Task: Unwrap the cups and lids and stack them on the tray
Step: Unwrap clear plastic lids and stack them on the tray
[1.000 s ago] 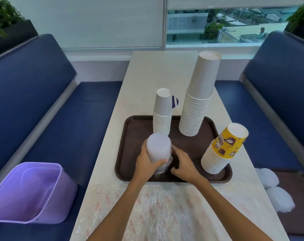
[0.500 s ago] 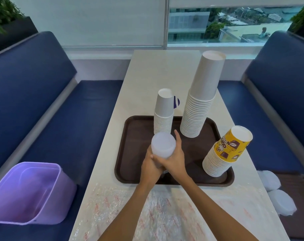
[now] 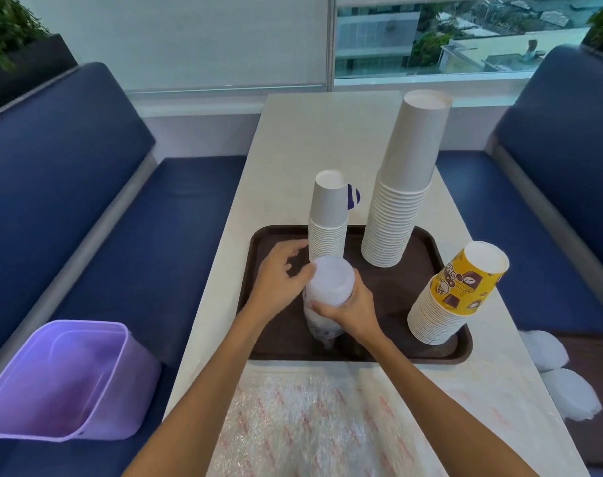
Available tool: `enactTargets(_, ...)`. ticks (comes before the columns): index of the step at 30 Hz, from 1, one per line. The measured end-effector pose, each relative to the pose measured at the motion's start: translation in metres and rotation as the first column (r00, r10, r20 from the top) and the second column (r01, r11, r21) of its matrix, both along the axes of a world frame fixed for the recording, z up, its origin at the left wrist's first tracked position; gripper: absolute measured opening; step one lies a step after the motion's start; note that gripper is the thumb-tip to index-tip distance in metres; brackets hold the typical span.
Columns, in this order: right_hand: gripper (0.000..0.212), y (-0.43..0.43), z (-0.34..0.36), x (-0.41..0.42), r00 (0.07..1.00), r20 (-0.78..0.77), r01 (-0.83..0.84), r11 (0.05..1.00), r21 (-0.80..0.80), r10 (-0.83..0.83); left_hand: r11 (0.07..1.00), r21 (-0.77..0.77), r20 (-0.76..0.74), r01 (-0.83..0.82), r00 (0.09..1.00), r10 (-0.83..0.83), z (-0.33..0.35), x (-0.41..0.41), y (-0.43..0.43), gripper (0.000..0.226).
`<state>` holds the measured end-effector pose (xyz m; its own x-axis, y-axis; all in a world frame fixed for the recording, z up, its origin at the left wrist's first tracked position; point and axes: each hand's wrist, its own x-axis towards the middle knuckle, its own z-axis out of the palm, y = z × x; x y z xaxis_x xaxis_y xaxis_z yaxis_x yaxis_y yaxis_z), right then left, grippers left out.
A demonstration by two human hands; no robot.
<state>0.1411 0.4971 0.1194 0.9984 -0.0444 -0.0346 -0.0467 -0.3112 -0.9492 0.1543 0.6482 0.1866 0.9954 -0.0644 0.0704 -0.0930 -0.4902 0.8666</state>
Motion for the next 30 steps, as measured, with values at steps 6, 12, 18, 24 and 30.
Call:
enactTargets(6,0.087,0.004,0.008,0.000,0.999,-0.047,-0.010,1.000,0.007,0.010,0.773,0.562,-0.147,0.293,0.956,-0.255,0.024,0.016,-0.026,0.095)
enactTargets(12,0.087,0.003,0.009,-0.003,0.999,-0.035,-0.016,0.999,0.035,0.017,0.660,0.656,-0.230,0.365,0.930,-0.286,0.025,0.020,-0.034,0.087)
enactTargets(18,0.079,0.001,0.008,-0.002,0.998,-0.050,-0.034,0.999,0.040,0.036,0.638,0.684,-0.203,0.353,0.933,-0.298,0.029,0.022,-0.034,0.085)
enactTargets(24,0.085,0.001,0.006,-0.002,1.000,-0.023,-0.016,1.000,0.014,0.017,0.811,0.520,-0.088,0.269,0.961,-0.262,0.039,0.017,-0.029,0.073)
enactTargets(30,0.088,-0.003,0.002,0.002,1.000,0.004,-0.027,1.000,-0.015,0.027,0.959,0.273,-0.030,0.081,0.997,-0.076,0.055,0.034,0.003,0.072)
